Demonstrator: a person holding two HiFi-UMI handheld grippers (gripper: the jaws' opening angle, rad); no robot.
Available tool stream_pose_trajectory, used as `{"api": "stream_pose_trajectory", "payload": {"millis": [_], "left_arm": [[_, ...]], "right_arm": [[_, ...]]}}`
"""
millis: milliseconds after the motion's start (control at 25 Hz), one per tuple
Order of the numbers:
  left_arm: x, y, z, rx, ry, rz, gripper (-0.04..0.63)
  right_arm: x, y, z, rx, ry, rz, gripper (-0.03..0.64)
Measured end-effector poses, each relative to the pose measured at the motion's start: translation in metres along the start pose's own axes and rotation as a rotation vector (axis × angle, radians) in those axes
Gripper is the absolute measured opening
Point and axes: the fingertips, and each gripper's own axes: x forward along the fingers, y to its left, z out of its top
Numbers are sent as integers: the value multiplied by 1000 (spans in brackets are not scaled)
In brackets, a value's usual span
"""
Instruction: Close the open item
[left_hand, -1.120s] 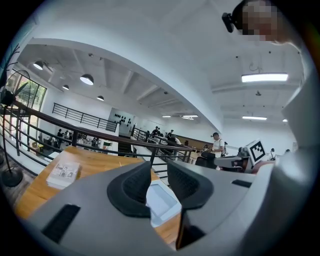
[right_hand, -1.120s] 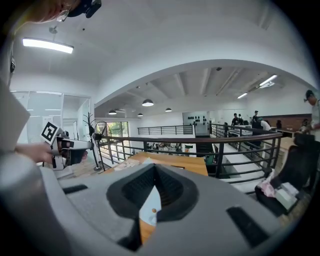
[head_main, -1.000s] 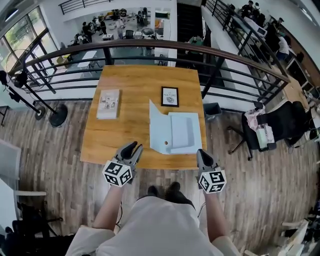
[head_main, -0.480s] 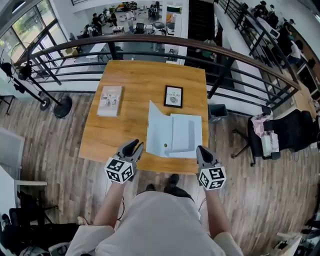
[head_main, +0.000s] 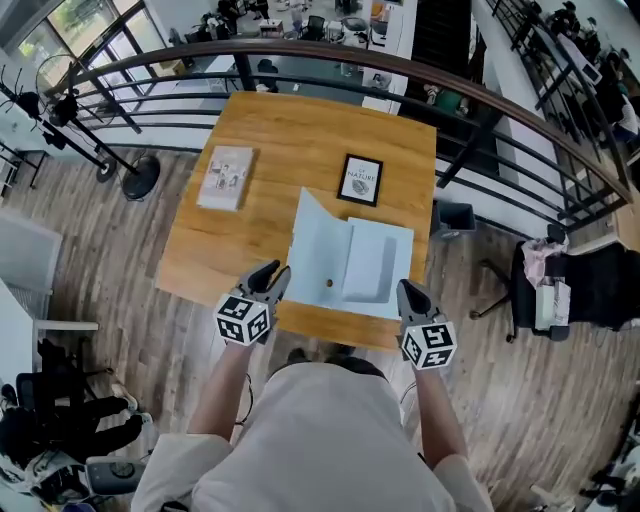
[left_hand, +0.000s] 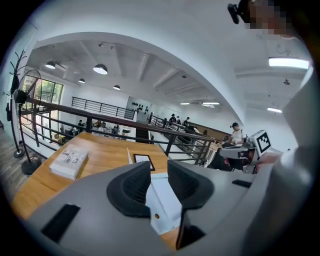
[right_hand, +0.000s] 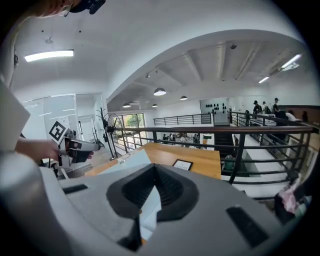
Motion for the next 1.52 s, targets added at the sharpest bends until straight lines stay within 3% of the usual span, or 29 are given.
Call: {"api": "stream_pose_trajectory", "payload": {"millis": [480, 840, 1080, 1520], "left_arm": [[54, 23, -33, -3, 164, 148, 104], [80, 43, -55, 12, 264, 195, 104], [91, 57, -62, 23, 311, 170, 104], [109, 57, -65, 49, 361, 58, 103]], "right_arm": [[34, -48, -23, 20, 58, 110, 2], [42, -57, -37, 40, 77, 122, 2], [45, -57, -39, 68, 75, 65, 2], [36, -61, -35, 110, 50, -55, 2]]}}
